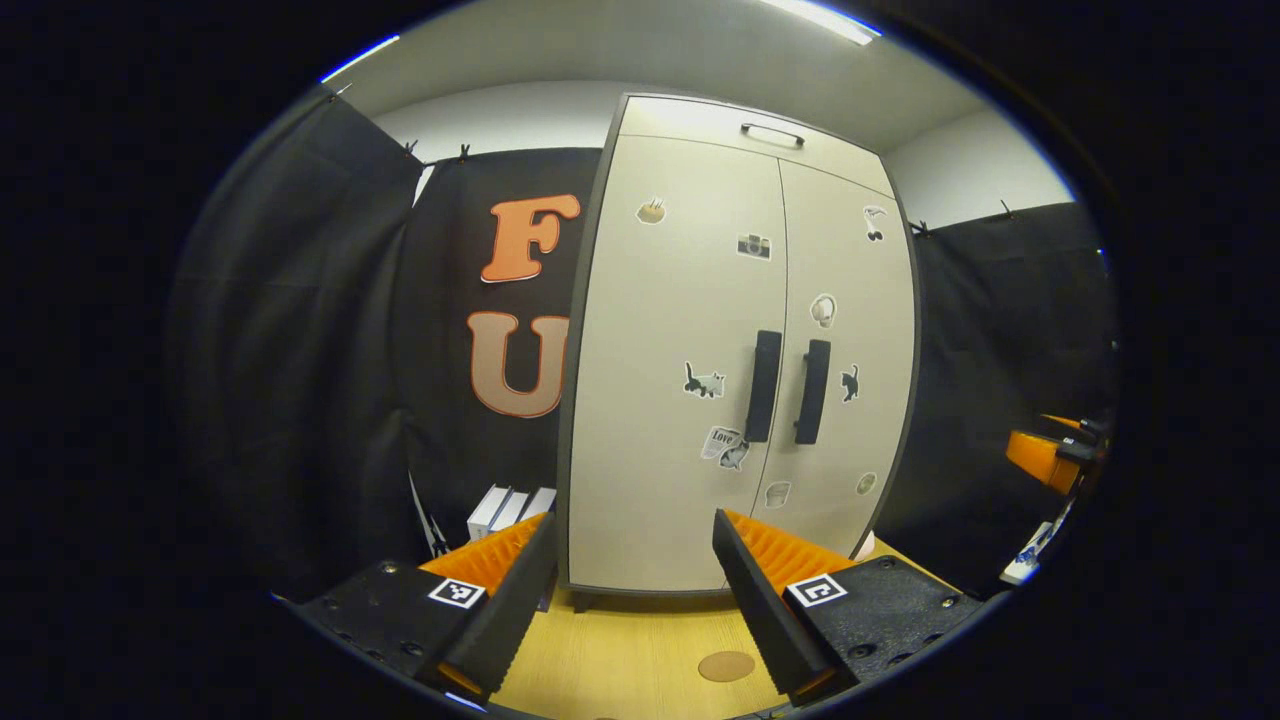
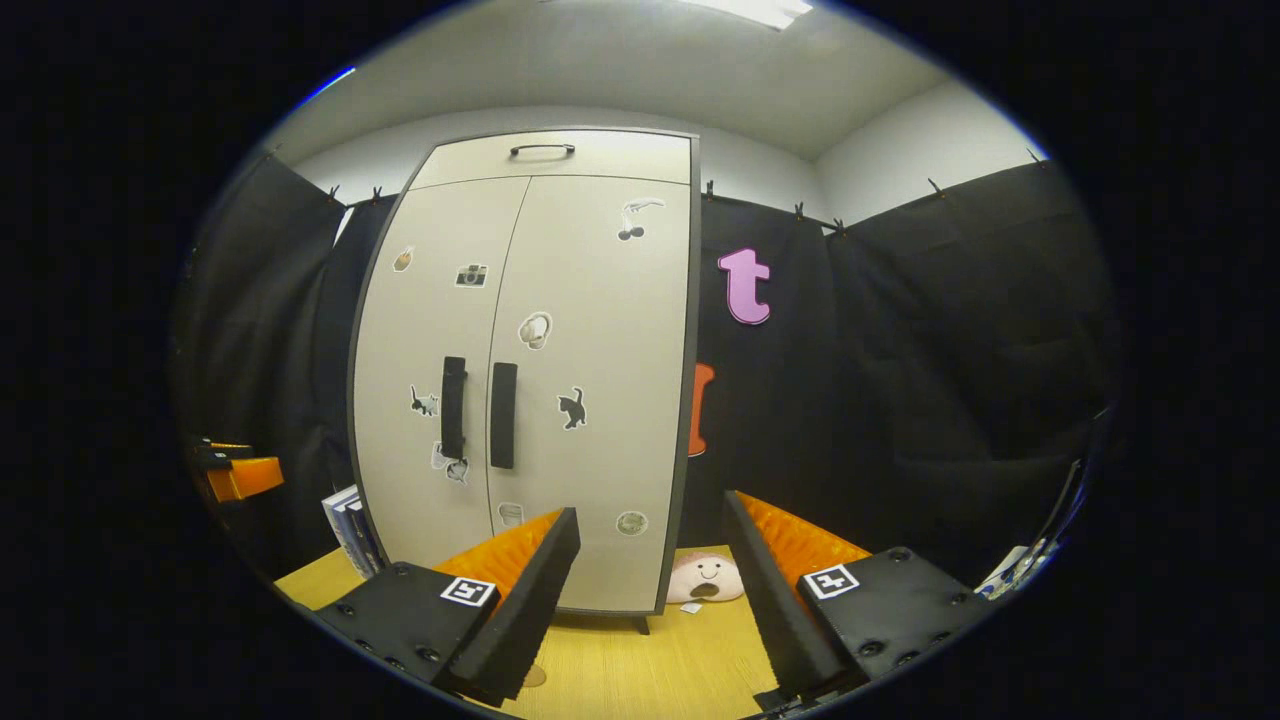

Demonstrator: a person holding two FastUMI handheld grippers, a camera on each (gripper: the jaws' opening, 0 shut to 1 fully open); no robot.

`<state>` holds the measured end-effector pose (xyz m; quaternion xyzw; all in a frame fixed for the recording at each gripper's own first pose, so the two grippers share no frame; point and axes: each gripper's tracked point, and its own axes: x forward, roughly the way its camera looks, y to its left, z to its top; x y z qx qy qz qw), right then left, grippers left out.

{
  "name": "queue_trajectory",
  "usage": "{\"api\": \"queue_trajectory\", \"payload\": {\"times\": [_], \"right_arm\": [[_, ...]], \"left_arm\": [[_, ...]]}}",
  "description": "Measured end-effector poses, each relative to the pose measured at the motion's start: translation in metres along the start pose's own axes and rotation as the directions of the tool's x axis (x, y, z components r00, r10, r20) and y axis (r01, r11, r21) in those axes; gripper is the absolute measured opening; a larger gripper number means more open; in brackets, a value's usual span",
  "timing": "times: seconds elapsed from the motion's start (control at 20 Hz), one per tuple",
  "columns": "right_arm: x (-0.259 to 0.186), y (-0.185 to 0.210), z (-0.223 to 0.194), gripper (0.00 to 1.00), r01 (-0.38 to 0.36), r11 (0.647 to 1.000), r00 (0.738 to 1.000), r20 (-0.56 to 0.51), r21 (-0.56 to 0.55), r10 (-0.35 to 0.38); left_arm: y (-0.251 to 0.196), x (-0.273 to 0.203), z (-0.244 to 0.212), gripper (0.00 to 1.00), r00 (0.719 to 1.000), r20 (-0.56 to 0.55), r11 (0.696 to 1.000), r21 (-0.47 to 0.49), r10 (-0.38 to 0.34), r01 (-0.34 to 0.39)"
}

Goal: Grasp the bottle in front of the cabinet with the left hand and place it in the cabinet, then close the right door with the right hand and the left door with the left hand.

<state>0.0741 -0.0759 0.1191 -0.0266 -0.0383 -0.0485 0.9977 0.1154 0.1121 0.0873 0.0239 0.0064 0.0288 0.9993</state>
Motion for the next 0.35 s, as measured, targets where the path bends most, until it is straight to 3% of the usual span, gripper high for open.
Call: {"api": "queue_trajectory", "payload": {"times": [0.3,0.35], "right_arm": [[-0.009,0.012,0.008,0.95,0.003,1.0,1.0,-0.008,0.002,-0.003],[-0.009,0.013,0.01,0.89,0.006,1.0,1.0,-0.007,-0.001,-0.006]], "left_arm": [[0.01,-0.004,0.032,0.94,0.999,0.034,1.0,0.015,-0.02,0.019],[0.009,-0.005,0.036,0.95,0.999,0.042,0.999,0.026,-0.026,0.025]]}}
